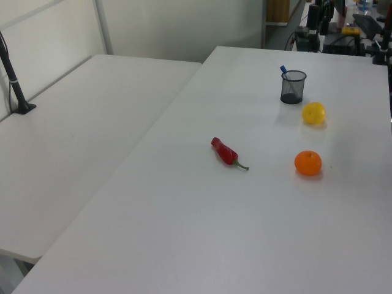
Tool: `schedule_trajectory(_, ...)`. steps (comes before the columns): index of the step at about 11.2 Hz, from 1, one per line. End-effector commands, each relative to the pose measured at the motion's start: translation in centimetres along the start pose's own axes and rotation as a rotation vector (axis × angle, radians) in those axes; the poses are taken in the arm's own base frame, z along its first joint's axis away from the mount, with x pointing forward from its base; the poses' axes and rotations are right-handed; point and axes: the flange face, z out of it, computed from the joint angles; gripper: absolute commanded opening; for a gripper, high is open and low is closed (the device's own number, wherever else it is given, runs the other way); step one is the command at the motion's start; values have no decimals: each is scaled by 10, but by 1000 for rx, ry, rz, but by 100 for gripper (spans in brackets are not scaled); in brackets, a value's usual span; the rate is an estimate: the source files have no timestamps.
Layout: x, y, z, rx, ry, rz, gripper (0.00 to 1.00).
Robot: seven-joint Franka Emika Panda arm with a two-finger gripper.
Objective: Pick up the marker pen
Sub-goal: 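Move the open gripper toward the black mesh pen cup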
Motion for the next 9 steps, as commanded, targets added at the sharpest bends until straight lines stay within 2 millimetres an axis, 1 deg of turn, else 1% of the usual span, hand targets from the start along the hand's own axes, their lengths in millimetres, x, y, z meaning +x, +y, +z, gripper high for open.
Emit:
schedule_trajectory(1,-4,0,1,1,-22,-32,100)
schedule_trajectory(3,-3,1,0,1,-19,-17,100)
schedule_trajectory(4,-3,8,-1,1,-14,-9,100)
schedule_trajectory(6,-1,11,0,3,-7,-10,100)
schedule_trajectory(8,5,25,2,0,21,13,100)
schedule_trajectory(9,15,35,11,-6,31,32,100)
